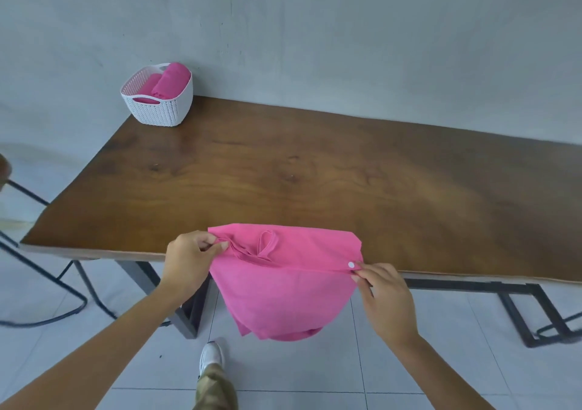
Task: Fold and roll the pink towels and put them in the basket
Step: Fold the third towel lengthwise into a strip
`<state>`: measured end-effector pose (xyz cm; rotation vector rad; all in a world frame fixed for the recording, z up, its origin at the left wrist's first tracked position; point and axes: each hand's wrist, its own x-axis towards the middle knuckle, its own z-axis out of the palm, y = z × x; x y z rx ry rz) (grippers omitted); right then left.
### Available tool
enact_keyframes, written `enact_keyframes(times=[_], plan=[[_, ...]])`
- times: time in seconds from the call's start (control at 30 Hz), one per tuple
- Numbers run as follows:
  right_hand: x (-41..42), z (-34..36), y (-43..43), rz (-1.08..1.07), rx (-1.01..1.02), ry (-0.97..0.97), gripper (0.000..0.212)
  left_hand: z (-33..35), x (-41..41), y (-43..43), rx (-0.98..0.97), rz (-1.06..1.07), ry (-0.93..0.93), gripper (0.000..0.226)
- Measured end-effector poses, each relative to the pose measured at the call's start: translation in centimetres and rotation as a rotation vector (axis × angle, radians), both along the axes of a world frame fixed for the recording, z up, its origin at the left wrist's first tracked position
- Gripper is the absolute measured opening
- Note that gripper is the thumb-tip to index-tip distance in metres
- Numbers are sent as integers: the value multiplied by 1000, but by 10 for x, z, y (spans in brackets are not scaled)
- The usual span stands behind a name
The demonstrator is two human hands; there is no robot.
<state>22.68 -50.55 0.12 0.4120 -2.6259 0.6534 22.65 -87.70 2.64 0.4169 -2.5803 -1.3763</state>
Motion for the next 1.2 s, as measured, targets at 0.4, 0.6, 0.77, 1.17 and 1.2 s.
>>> enact_keyframes(times=[0.4,0.6,0.77,1.17,1.2], plan=[[24,46,46,194,243,-61,21,27,48,-3,-153,-117,-99,33],[24,88,30,154,140,-306,18,60,38,-3,-174,-39,7,21],[33,136,8,393,85,-814,16,67,30,-16,-195,-9,25,20],[16,152,20,295,166,-728,13,81,28,0,-89,58,85,18],[23,161,12,374,137,-840,12,81,25,-1,-88,98,106,19]])
